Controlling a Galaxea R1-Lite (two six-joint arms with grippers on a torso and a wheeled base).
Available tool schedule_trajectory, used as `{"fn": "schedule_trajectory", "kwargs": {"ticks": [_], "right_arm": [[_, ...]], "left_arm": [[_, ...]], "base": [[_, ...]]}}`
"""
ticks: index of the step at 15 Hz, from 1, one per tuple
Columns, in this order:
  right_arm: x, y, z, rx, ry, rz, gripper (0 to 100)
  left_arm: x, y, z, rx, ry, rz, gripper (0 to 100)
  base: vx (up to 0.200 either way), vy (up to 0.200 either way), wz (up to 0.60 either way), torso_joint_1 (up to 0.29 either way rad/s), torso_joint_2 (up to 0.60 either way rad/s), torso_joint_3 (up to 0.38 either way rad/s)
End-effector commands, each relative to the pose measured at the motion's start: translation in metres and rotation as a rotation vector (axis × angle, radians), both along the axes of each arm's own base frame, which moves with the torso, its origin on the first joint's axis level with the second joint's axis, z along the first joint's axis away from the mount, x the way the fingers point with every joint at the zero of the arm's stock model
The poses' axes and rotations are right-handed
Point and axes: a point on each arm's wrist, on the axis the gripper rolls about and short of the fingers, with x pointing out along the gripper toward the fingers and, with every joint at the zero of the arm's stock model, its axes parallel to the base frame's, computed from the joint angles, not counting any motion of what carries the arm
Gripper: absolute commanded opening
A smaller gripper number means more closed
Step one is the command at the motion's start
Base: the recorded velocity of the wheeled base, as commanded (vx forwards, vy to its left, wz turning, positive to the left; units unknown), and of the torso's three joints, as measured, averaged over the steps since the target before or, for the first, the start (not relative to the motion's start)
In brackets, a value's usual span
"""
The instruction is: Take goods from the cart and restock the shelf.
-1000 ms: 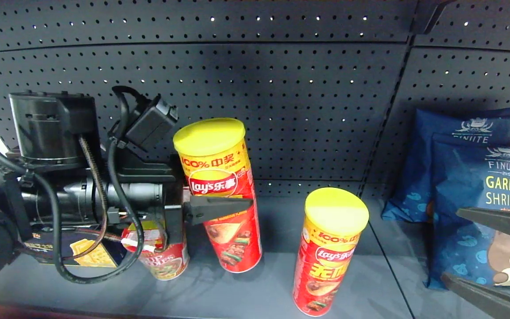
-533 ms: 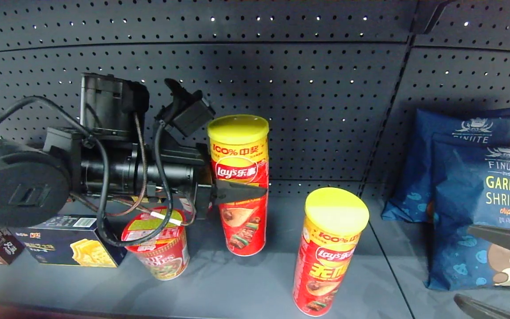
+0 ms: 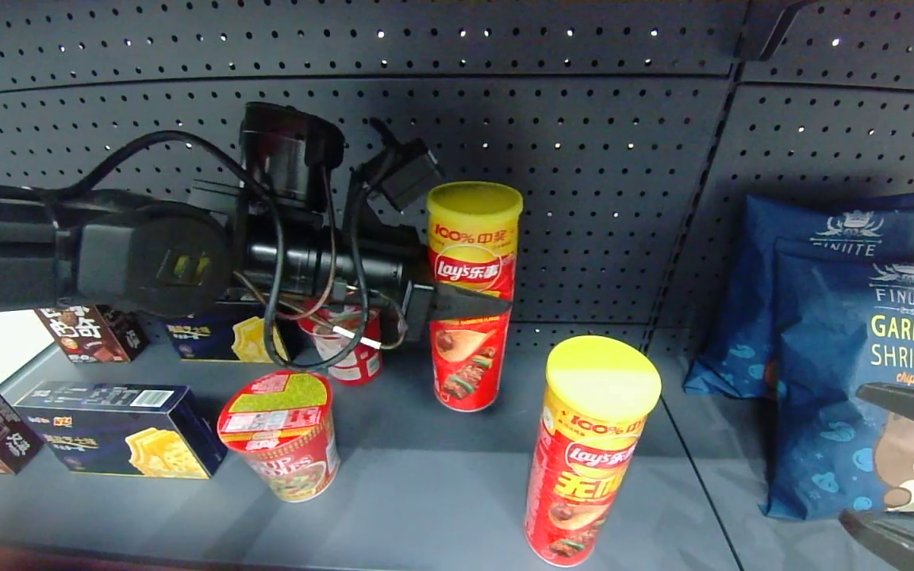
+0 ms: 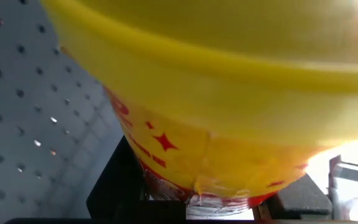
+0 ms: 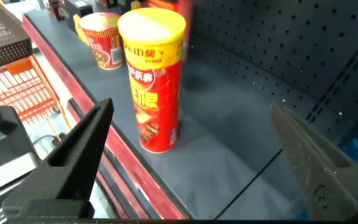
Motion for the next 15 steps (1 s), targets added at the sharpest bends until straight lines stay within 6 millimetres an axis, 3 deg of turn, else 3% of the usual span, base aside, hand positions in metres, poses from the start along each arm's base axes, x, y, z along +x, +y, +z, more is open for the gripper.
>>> {"fn": "schedule_trajectory", "kwargs": {"ticks": [1, 5, 15], "right_arm": [[0.002, 0.002, 0.003, 0.002, -0.004, 0.001, 100], [0.006, 0.005, 0.006, -0.001, 0.002, 0.002, 100], [0.012, 0.009, 0.004, 0.006, -0.005, 0.004, 100]], "left_arm": [[0.022, -0.015, -0.018, 0.026, -0.002, 0.013, 0], [0.034, -0.03, -0.025, 0.026, -0.001, -0.007, 0], [0.04, -0.048, -0.032, 0.025, 0.017, -0.004, 0]], "base": [[0.0, 0.0, 0.0, 0.0, 0.0, 0.0], [0.0, 0.0, 0.0, 0.0, 0.0, 0.0], [0.0, 0.0, 0.0, 0.0, 0.0, 0.0]]}}
